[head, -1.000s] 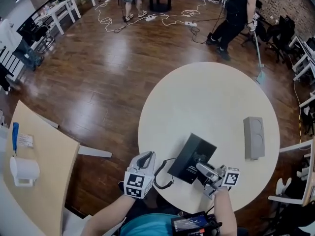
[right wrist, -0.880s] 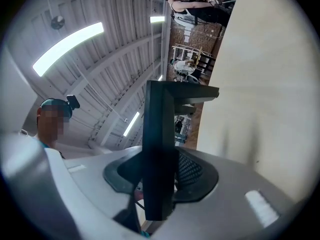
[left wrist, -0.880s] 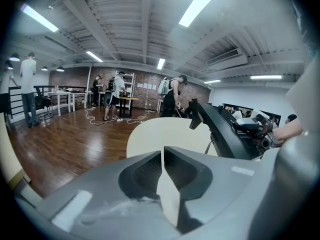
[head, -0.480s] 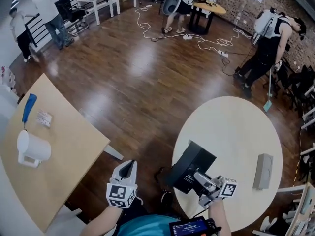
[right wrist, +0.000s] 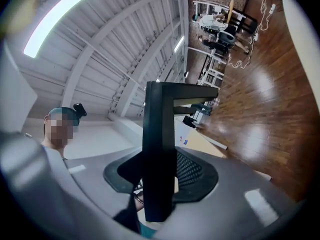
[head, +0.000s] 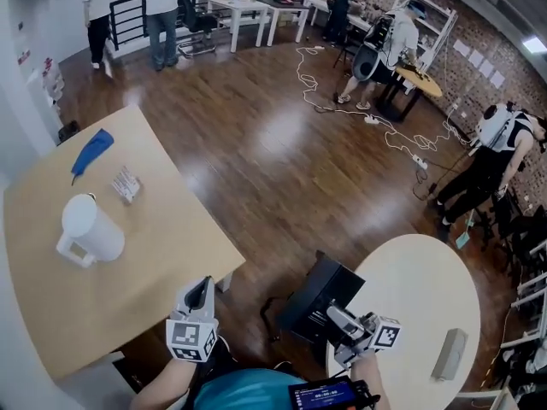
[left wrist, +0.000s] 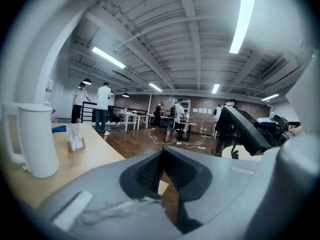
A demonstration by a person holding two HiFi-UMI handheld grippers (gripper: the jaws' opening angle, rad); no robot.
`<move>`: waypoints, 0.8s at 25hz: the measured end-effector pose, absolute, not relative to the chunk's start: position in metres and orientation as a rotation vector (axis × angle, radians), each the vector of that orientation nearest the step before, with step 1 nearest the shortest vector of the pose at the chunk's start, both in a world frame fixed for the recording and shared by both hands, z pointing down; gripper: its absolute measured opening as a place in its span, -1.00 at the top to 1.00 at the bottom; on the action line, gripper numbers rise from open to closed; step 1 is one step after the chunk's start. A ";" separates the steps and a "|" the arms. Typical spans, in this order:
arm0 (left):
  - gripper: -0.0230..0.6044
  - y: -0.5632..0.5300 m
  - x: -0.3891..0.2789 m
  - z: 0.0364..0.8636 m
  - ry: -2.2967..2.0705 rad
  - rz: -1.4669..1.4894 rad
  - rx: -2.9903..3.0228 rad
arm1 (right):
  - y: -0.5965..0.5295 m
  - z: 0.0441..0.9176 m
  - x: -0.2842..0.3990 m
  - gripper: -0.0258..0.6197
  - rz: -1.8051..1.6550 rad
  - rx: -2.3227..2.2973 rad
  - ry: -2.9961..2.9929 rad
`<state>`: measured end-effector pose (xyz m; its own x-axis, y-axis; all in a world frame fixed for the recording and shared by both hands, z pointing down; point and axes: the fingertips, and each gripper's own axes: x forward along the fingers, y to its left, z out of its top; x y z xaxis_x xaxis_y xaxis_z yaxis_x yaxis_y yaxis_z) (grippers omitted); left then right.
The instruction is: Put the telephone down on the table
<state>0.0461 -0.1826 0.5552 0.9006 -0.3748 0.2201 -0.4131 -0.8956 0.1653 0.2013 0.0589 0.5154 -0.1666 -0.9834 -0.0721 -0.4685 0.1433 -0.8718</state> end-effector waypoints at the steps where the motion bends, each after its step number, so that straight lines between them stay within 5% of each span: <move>1: 0.88 -0.192 0.037 0.555 -0.618 0.264 2.853 | 0.044 0.515 0.196 0.45 -0.958 -1.390 1.756; 20: 0.89 -0.305 -0.068 0.551 -0.971 0.204 2.767 | -0.146 0.531 0.121 0.45 -1.135 -1.111 2.024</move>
